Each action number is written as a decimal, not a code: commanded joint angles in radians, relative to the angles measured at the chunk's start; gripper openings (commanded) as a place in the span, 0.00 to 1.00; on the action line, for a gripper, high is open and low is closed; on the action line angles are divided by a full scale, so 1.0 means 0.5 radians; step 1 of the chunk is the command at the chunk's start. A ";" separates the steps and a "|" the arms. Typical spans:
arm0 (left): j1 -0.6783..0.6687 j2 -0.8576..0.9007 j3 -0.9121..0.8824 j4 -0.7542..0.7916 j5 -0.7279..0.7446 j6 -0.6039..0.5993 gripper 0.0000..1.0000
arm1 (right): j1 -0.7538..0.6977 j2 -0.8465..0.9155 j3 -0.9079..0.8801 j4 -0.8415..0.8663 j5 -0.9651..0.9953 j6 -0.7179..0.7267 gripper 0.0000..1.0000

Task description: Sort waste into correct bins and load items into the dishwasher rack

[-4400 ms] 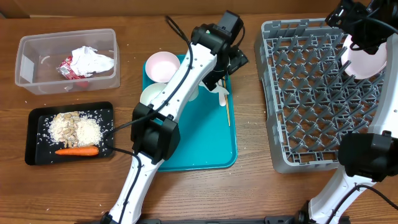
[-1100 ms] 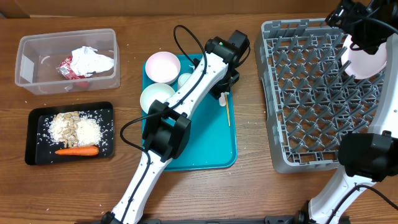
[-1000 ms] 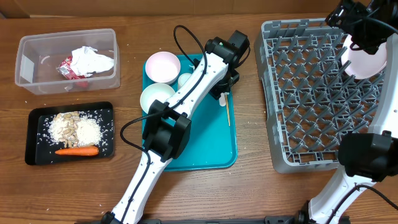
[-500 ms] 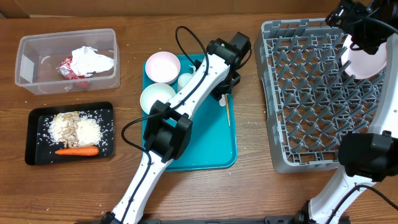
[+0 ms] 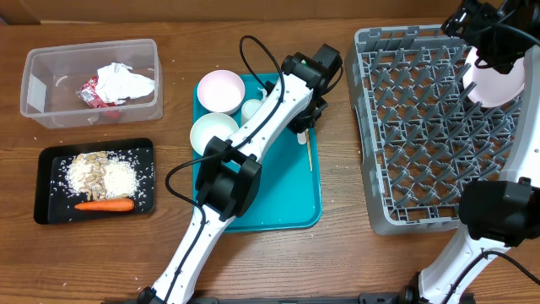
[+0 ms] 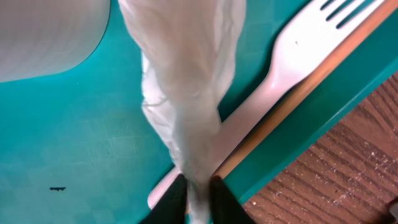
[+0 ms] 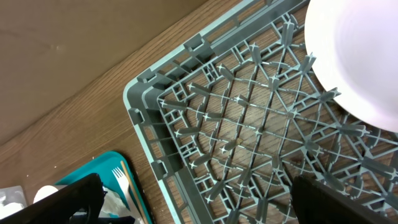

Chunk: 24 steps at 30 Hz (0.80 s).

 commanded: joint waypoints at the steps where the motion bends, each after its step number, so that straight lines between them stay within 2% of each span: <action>1: -0.013 0.047 -0.018 -0.002 -0.042 0.022 0.10 | -0.004 0.005 0.010 0.008 0.007 0.002 1.00; 3: -0.013 0.047 -0.018 -0.002 -0.043 0.022 0.04 | -0.004 0.005 0.010 0.008 0.007 0.002 1.00; 7: -0.010 0.047 -0.018 0.002 -0.048 0.034 0.04 | -0.004 0.005 0.010 0.008 0.007 0.002 1.00; 12: 0.018 0.003 -0.009 0.003 0.011 0.179 0.04 | -0.004 0.005 0.010 0.008 0.007 0.002 1.00; 24: 0.051 -0.330 0.359 0.010 -0.179 0.778 0.04 | -0.004 0.005 0.010 0.008 0.007 0.002 1.00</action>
